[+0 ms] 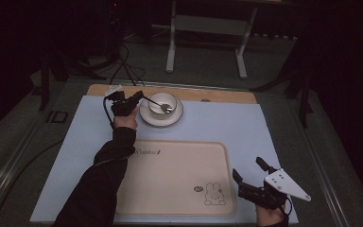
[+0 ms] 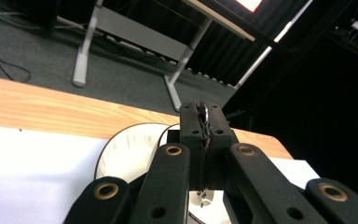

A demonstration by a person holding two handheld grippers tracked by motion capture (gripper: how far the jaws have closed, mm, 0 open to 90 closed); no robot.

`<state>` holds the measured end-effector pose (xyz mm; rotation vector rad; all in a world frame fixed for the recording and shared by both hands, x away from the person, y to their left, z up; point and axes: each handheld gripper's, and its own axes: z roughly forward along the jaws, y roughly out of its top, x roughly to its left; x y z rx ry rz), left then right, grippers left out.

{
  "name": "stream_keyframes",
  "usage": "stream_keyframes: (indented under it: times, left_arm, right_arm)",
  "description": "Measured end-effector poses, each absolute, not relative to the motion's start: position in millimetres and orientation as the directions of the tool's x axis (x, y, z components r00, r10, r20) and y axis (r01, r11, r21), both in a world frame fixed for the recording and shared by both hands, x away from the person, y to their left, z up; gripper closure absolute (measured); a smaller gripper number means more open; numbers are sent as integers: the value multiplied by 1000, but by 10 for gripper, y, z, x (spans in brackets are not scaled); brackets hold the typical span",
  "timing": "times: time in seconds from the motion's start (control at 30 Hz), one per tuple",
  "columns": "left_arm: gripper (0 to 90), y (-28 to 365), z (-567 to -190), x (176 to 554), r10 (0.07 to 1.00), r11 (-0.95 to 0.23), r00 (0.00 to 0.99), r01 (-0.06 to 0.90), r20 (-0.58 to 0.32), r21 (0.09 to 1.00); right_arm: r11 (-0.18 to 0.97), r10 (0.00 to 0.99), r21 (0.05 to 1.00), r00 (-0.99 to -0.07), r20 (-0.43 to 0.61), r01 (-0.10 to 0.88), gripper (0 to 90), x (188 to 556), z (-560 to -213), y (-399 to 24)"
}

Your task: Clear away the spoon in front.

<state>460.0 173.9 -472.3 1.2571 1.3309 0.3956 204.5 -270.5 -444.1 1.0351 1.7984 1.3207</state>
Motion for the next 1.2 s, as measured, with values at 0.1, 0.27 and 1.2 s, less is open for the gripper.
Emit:
stream_keyframes:
  times: [0.1, 0.27, 1.2]
  left_arm:
    - [898, 1735, -4656, 4591, 832, 335, 295, 411, -471, 848]
    - [898, 1784, -4524, 4571, 834, 331, 301, 399, -463, 855]
    - [899, 2160, -3836, 4264, 831, 222, 393, 416, -394, 882]
  right_arm:
    - [170, 886, 963, -461, -56, 210, 121, 2048, -4441, -2708]
    - [171, 886, 963, -459, -57, 209, 121, 2045, -4439, -2705]
    - [175, 886, 963, -459, -63, 205, 121, 2043, -4433, -2687]
